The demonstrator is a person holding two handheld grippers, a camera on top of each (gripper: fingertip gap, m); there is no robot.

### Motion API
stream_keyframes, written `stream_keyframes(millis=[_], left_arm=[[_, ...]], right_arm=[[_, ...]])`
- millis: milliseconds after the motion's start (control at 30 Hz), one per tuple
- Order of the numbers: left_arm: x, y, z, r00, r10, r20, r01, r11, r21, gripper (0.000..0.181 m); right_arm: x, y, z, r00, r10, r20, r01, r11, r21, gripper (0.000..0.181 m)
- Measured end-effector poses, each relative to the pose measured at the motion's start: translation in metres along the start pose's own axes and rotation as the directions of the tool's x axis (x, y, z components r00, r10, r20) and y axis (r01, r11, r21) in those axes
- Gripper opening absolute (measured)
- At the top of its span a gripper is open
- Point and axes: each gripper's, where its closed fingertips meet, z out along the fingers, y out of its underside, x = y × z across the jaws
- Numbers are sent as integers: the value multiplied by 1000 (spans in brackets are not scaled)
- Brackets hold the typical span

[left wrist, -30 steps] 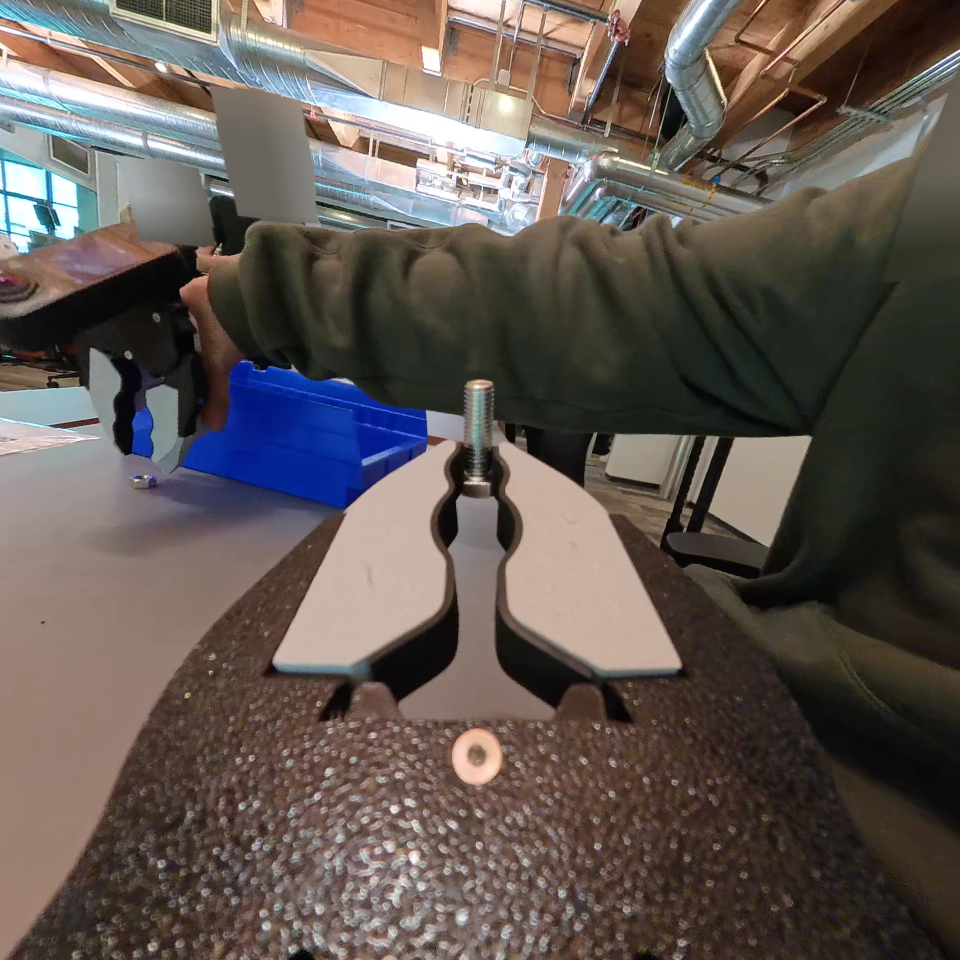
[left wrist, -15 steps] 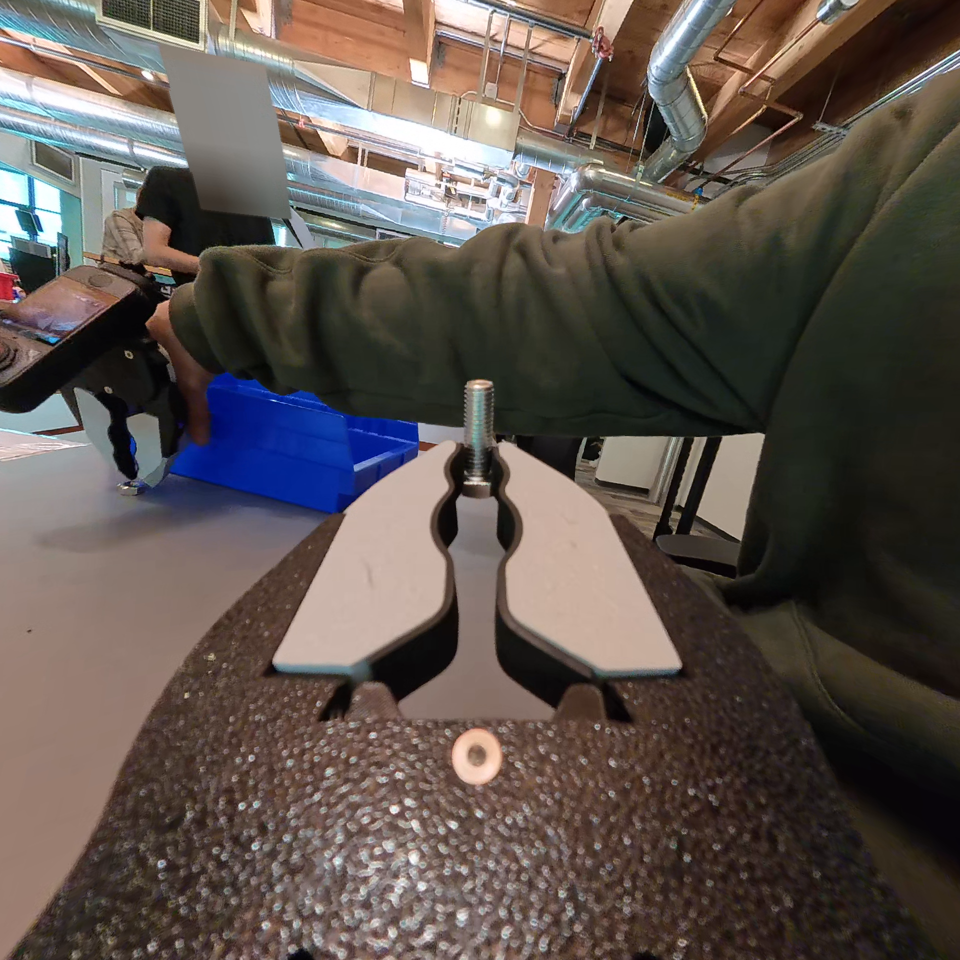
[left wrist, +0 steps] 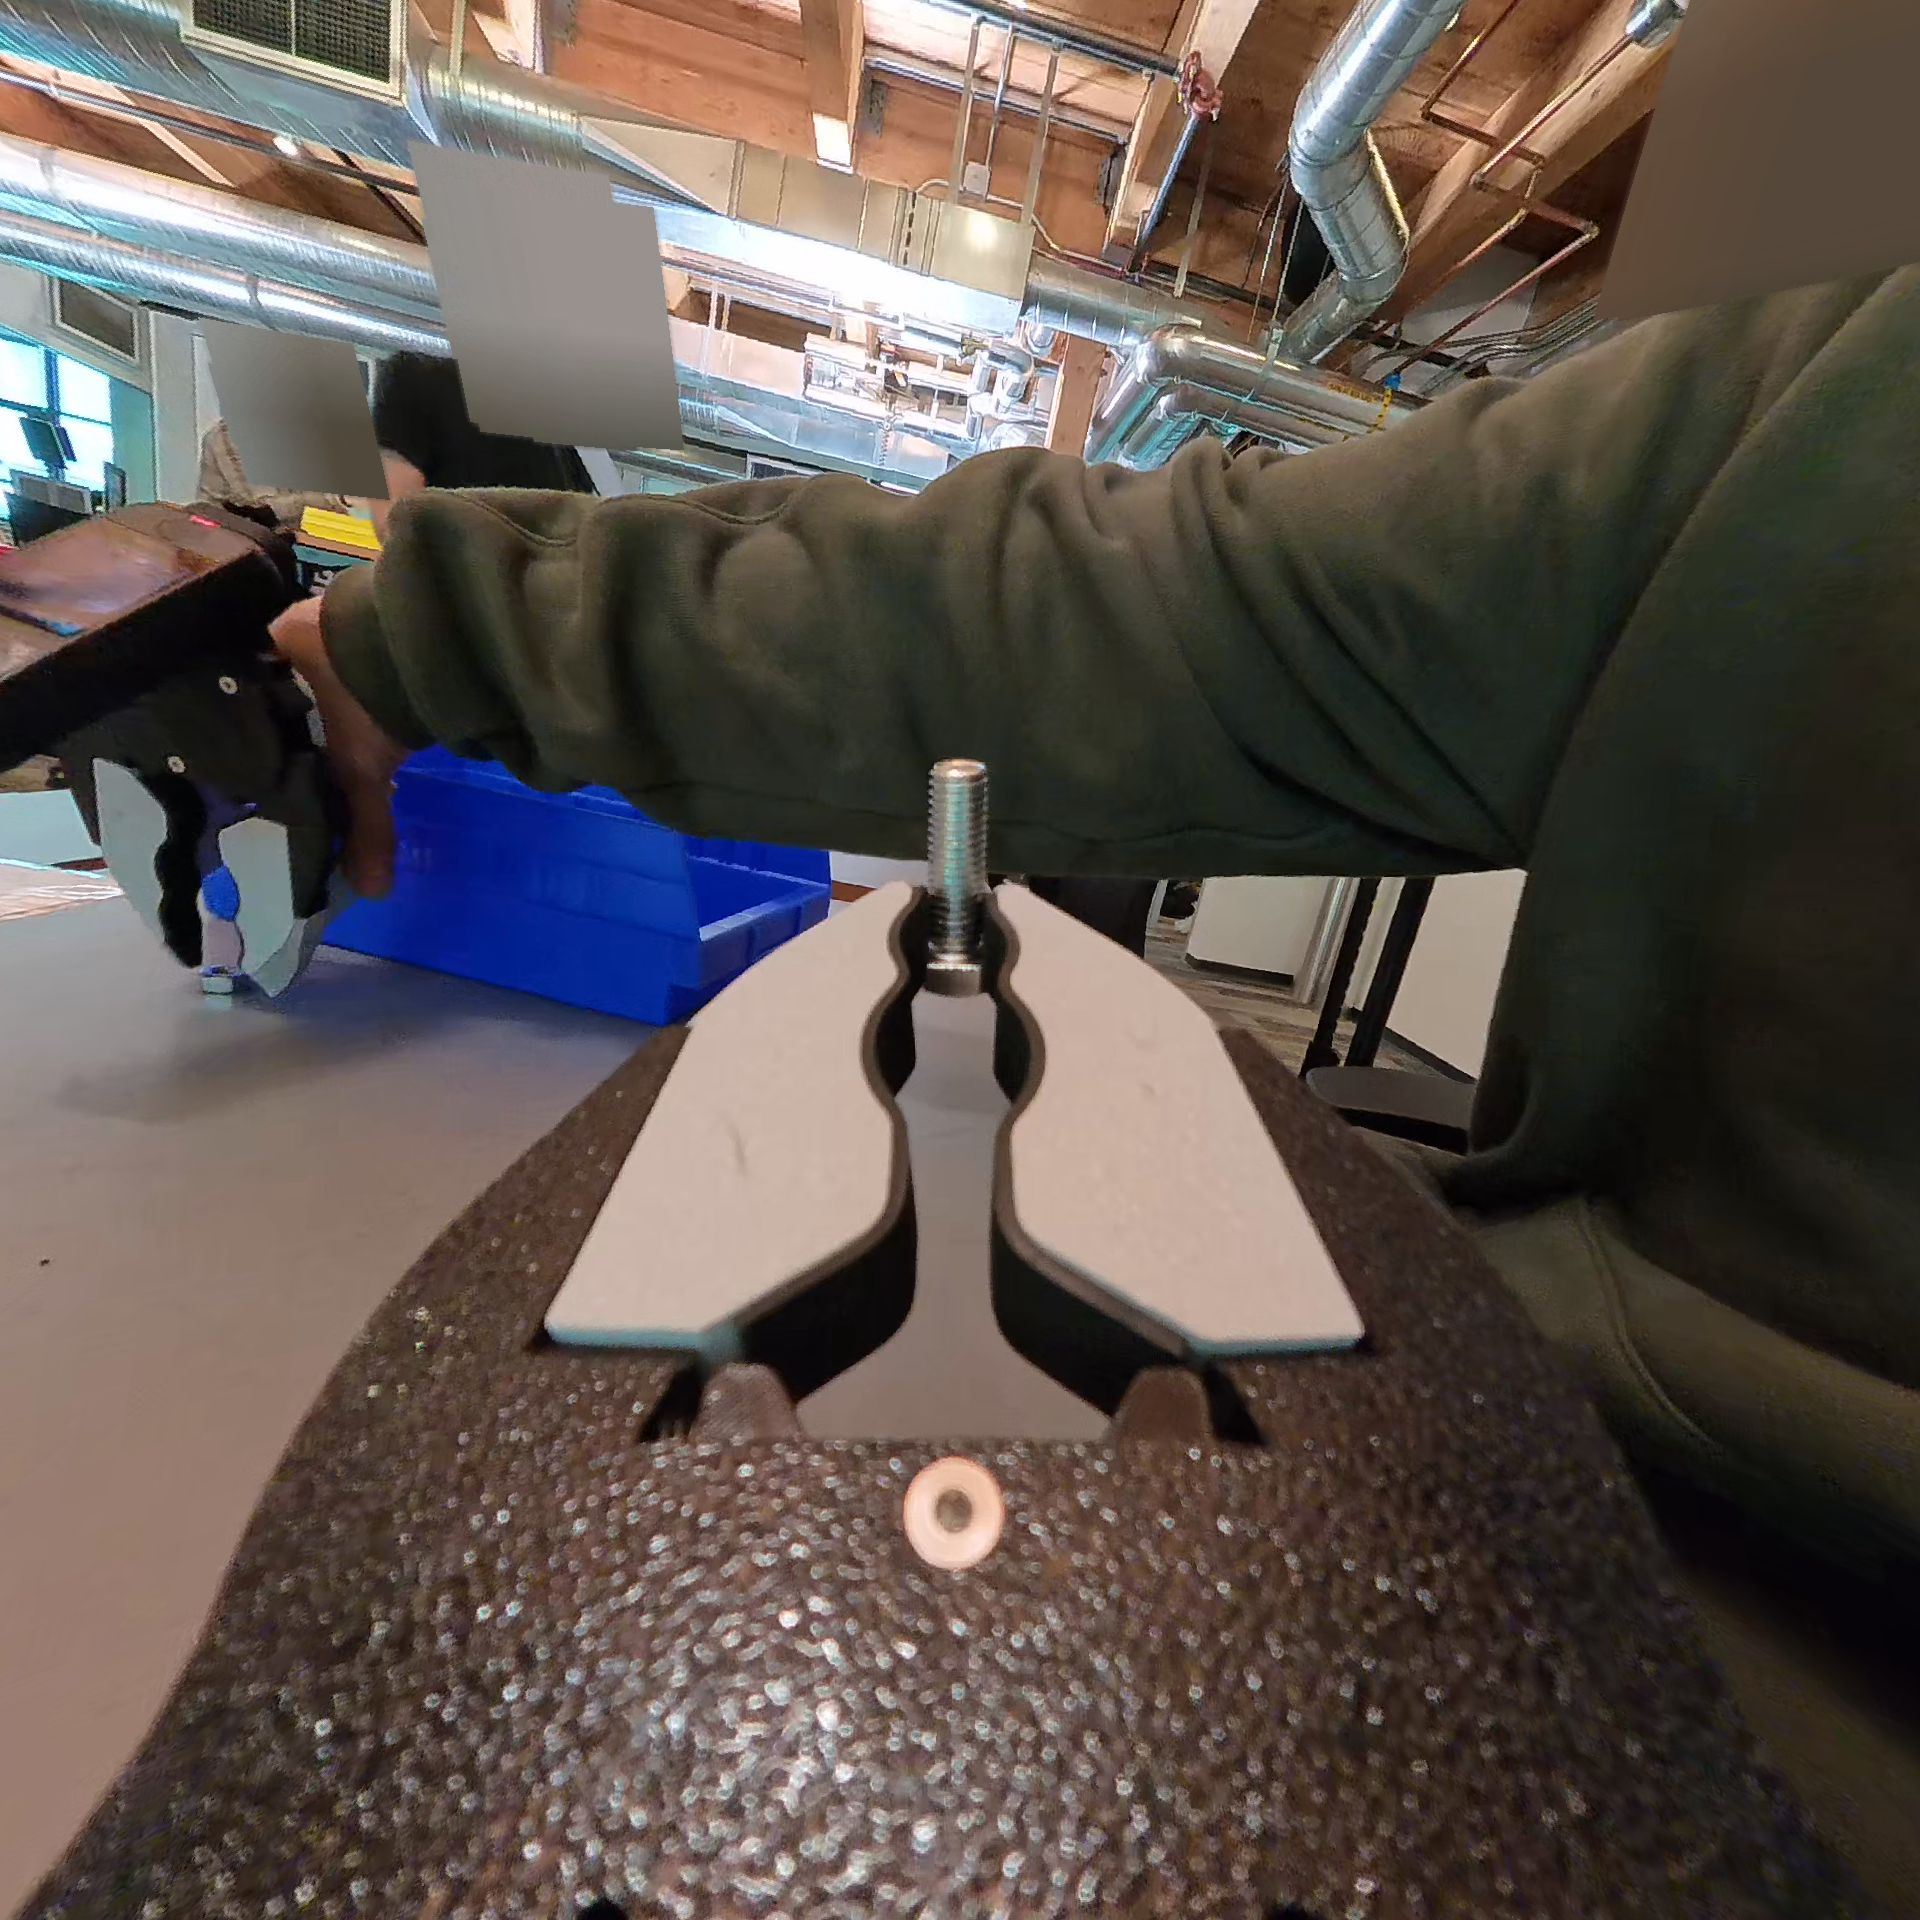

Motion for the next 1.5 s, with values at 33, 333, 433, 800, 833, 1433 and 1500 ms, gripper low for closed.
stream_keyframes(millis=[33,333,433,800,833,1433,1500], left_arm=[[0,0,0,1000,-1,-1,1,1000,1,9],[0,0,0,1000,-3,-3,3,1000,2,9],[0,0,0,1000,-3,-4,3,1000,2,9],[-1,-1,0,1000,-2,2,2,1000,-1,9],[-2,0,-1,1000,6,12,-6,1000,-5,9],[-15,29,33,966,196,169,-159,965,-209,9],[-11,27,36,969,189,163,-159,971,-180,9]], right_arm=[[0,-2,1,1000,8,6,-8,1000,4,32],[3,10,4,998,53,18,-52,997,-64,25],[5,11,6,999,43,3,-43,997,-62,28],[-1,4,5,998,59,13,-59,998,-33,19],[-3,3,2,999,49,15,-48,998,-34,19],[-241,-109,-231,850,-497,-173,495,642,586,19],[-249,-107,-235,836,-520,-174,516,639,571,19]])
